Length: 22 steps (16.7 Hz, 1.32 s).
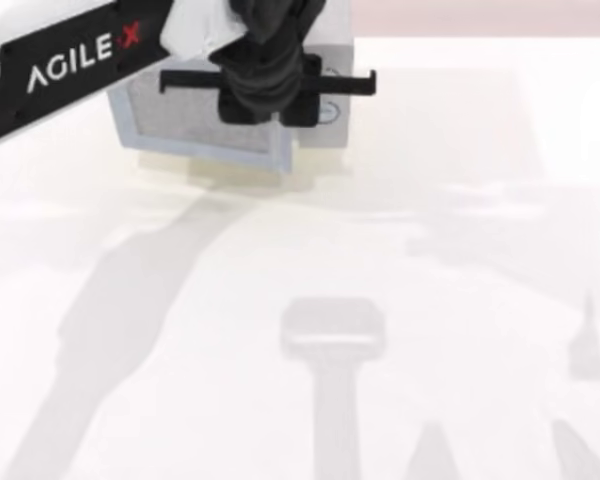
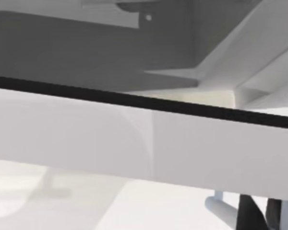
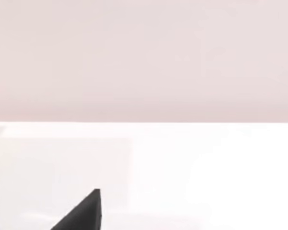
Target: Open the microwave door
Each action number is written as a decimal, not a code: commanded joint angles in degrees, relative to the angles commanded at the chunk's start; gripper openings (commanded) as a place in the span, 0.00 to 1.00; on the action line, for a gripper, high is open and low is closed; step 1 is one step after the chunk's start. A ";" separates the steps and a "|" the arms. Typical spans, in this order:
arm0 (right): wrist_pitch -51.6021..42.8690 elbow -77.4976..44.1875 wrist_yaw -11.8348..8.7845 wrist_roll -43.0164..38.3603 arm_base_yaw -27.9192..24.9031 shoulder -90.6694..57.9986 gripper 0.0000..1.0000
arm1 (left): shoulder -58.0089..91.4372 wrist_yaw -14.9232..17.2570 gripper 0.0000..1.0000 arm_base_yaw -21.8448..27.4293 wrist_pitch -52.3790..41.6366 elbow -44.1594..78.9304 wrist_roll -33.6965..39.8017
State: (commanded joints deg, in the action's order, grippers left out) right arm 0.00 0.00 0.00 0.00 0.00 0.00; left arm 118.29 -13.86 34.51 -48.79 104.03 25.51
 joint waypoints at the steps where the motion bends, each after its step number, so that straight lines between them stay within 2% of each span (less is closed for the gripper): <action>1: 0.00 0.00 0.00 0.00 0.00 0.00 1.00 | -0.66 0.35 0.00 -0.15 0.44 -1.14 -0.82; 6: 0.00 0.00 0.00 0.00 0.00 0.00 1.00 | -4.83 2.41 0.00 -1.00 3.34 -6.93 -5.41; 22: 0.00 0.00 0.00 0.00 0.00 0.00 1.00 | -5.05 2.48 0.00 -1.02 3.53 -7.09 -5.56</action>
State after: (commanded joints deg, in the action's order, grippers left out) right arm 0.00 0.00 0.00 0.00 0.00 0.00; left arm 113.25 -11.38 33.50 -45.26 96.94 19.96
